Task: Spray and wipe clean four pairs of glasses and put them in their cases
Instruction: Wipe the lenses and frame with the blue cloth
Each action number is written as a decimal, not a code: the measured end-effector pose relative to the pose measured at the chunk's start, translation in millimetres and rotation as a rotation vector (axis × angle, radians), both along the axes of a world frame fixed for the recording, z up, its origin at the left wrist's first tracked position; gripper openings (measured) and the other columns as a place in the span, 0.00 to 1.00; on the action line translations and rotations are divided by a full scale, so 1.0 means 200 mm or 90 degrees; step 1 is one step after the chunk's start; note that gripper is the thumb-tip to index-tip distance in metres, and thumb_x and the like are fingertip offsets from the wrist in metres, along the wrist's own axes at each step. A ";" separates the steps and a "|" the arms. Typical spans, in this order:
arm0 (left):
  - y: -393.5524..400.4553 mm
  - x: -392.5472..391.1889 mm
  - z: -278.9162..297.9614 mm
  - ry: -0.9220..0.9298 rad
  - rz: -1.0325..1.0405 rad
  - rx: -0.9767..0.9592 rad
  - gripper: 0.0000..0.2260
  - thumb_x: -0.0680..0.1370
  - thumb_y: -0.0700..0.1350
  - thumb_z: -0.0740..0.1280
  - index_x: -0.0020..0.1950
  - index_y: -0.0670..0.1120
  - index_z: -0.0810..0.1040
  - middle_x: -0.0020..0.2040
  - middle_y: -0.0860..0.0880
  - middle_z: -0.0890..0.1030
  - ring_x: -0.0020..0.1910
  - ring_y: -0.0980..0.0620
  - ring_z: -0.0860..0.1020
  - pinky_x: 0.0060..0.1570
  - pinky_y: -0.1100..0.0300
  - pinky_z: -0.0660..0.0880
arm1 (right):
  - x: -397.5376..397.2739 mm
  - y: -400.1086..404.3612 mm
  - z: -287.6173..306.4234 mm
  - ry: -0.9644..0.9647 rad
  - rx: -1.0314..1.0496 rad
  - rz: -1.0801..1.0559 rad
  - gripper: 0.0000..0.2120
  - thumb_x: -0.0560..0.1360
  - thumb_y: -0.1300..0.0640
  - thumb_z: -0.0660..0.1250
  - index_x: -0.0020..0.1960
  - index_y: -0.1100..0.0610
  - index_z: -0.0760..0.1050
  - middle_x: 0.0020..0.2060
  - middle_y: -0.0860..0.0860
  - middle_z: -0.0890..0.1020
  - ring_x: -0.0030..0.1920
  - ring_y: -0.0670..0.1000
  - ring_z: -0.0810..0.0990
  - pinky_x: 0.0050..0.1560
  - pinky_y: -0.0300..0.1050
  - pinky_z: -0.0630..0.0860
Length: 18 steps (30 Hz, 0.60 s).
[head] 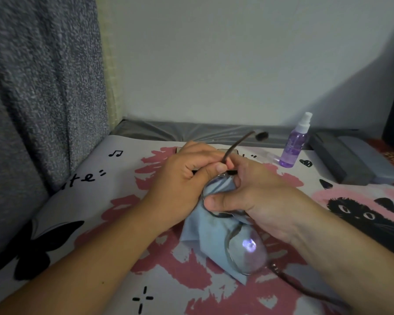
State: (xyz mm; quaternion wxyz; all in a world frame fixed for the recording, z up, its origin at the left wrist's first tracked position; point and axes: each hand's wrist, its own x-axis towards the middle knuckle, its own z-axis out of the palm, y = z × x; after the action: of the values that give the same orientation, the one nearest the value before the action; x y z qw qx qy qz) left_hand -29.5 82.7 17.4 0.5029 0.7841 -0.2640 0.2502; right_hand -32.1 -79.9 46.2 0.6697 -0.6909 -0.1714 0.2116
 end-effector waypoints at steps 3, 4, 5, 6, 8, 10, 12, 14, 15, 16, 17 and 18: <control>-0.04 0.00 0.00 0.027 -0.013 -0.044 0.08 0.79 0.39 0.68 0.52 0.50 0.84 0.50 0.58 0.83 0.55 0.54 0.81 0.57 0.66 0.72 | 0.01 0.00 0.00 -0.003 0.049 -0.055 0.31 0.65 0.75 0.76 0.65 0.56 0.75 0.52 0.58 0.86 0.55 0.55 0.86 0.60 0.53 0.80; -0.04 -0.01 0.00 0.034 -0.016 -0.054 0.08 0.79 0.39 0.68 0.52 0.51 0.84 0.50 0.58 0.83 0.55 0.55 0.81 0.57 0.67 0.72 | 0.01 0.00 0.01 0.000 0.057 -0.068 0.31 0.66 0.74 0.76 0.65 0.56 0.75 0.52 0.57 0.86 0.54 0.55 0.86 0.60 0.53 0.80; -0.04 -0.01 0.01 0.042 -0.018 -0.060 0.09 0.79 0.39 0.68 0.52 0.52 0.84 0.50 0.58 0.83 0.55 0.56 0.81 0.56 0.67 0.72 | 0.01 0.00 0.01 0.005 0.064 -0.081 0.29 0.67 0.74 0.76 0.64 0.56 0.75 0.51 0.57 0.86 0.54 0.55 0.86 0.60 0.52 0.80; -0.04 0.00 0.01 0.048 -0.018 -0.065 0.09 0.79 0.40 0.68 0.51 0.53 0.84 0.49 0.59 0.83 0.55 0.56 0.81 0.56 0.67 0.73 | 0.01 0.00 0.01 0.013 0.072 -0.094 0.28 0.68 0.72 0.76 0.64 0.55 0.76 0.51 0.57 0.86 0.53 0.55 0.86 0.59 0.52 0.80; -0.02 0.00 0.02 0.060 -0.015 -0.076 0.09 0.79 0.41 0.68 0.51 0.54 0.84 0.50 0.59 0.84 0.55 0.56 0.81 0.57 0.66 0.74 | 0.01 0.00 0.00 0.022 0.086 -0.127 0.25 0.69 0.69 0.76 0.62 0.54 0.77 0.51 0.60 0.86 0.52 0.57 0.87 0.58 0.52 0.80; 0.00 0.00 0.02 0.066 -0.014 -0.085 0.08 0.79 0.41 0.68 0.51 0.53 0.84 0.50 0.58 0.84 0.54 0.56 0.82 0.57 0.67 0.74 | 0.02 0.00 -0.02 0.008 0.083 -0.151 0.22 0.70 0.64 0.77 0.61 0.52 0.79 0.52 0.65 0.84 0.51 0.59 0.86 0.59 0.57 0.80; 0.01 0.00 0.03 0.055 -0.009 -0.083 0.08 0.79 0.40 0.68 0.50 0.52 0.84 0.49 0.58 0.84 0.54 0.57 0.82 0.57 0.67 0.74 | 0.02 0.00 -0.03 -0.007 0.070 -0.154 0.21 0.71 0.60 0.77 0.62 0.49 0.79 0.53 0.72 0.80 0.50 0.64 0.85 0.61 0.60 0.79; 0.01 -0.01 0.04 0.036 -0.003 -0.075 0.08 0.79 0.39 0.68 0.50 0.52 0.84 0.49 0.57 0.84 0.54 0.56 0.82 0.57 0.67 0.73 | 0.03 -0.01 -0.03 -0.030 0.050 -0.142 0.20 0.72 0.58 0.76 0.63 0.48 0.79 0.52 0.73 0.79 0.51 0.72 0.82 0.62 0.65 0.77; 0.02 -0.01 0.04 0.026 -0.003 -0.071 0.08 0.79 0.39 0.68 0.50 0.51 0.84 0.49 0.57 0.83 0.53 0.56 0.82 0.57 0.67 0.73 | 0.03 -0.02 -0.02 -0.037 0.048 -0.117 0.20 0.74 0.60 0.74 0.64 0.49 0.78 0.52 0.70 0.81 0.53 0.71 0.81 0.63 0.65 0.76; 0.03 -0.01 0.04 0.015 -0.003 -0.066 0.08 0.79 0.38 0.68 0.50 0.52 0.83 0.49 0.58 0.83 0.53 0.55 0.82 0.57 0.66 0.73 | 0.04 -0.04 0.00 -0.035 0.051 -0.071 0.20 0.75 0.63 0.72 0.65 0.51 0.78 0.52 0.65 0.84 0.55 0.66 0.83 0.64 0.62 0.76; 0.04 -0.01 0.04 0.005 -0.003 -0.061 0.09 0.79 0.38 0.68 0.50 0.52 0.83 0.49 0.59 0.82 0.53 0.55 0.81 0.57 0.65 0.73 | 0.04 -0.06 0.02 -0.025 0.047 -0.005 0.21 0.75 0.66 0.71 0.66 0.53 0.77 0.53 0.60 0.85 0.57 0.60 0.84 0.64 0.58 0.76; 0.04 -0.01 0.04 -0.004 -0.002 -0.054 0.09 0.79 0.39 0.69 0.50 0.53 0.83 0.49 0.60 0.82 0.53 0.54 0.81 0.57 0.63 0.73 | 0.05 -0.08 0.03 -0.009 0.029 0.063 0.22 0.74 0.68 0.70 0.66 0.54 0.77 0.54 0.58 0.85 0.58 0.57 0.83 0.65 0.56 0.75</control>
State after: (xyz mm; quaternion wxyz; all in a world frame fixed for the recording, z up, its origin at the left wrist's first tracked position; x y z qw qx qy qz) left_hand -31.3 91.4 25.7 0.5352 0.7610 -0.2559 0.2627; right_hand -23.1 -95.9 52.9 0.6727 -0.6676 -0.2147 0.2359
